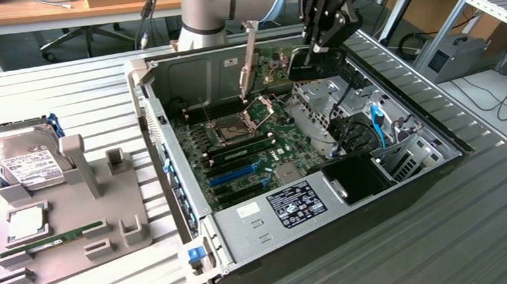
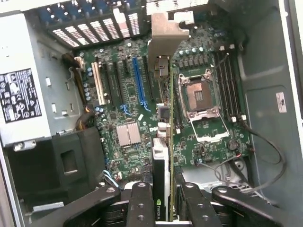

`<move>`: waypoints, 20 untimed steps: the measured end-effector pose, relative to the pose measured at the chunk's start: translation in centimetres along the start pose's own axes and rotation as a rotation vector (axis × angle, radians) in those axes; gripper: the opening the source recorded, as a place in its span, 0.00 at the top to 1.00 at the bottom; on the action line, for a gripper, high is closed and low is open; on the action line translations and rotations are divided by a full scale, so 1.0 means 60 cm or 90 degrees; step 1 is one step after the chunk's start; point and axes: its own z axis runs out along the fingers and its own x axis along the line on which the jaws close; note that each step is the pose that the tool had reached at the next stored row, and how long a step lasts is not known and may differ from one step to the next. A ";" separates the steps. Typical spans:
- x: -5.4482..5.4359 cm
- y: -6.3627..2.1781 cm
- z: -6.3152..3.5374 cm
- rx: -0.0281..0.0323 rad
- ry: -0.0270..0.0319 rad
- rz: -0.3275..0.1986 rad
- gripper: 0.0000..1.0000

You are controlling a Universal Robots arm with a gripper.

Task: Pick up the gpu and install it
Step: 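Insert the gpu into the slot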

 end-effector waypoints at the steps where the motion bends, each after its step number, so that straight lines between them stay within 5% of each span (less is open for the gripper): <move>1: 0.000 0.000 0.000 0.0002 0.0006 -0.012 0.73; 3: 0.000 0.000 0.000 0.0016 0.0037 -0.086 0.73; 5: 0.000 0.000 0.000 0.0021 0.0051 -0.116 0.73; 7: 0.001 0.009 0.004 0.0080 0.0047 -0.117 0.73; 10: 0.001 0.010 0.005 0.0079 0.0046 -0.115 0.73; 13: 0.005 0.047 0.006 0.0079 0.0046 -0.115 0.73; 20: 0.006 0.063 0.019 0.0079 0.0048 -0.115 0.73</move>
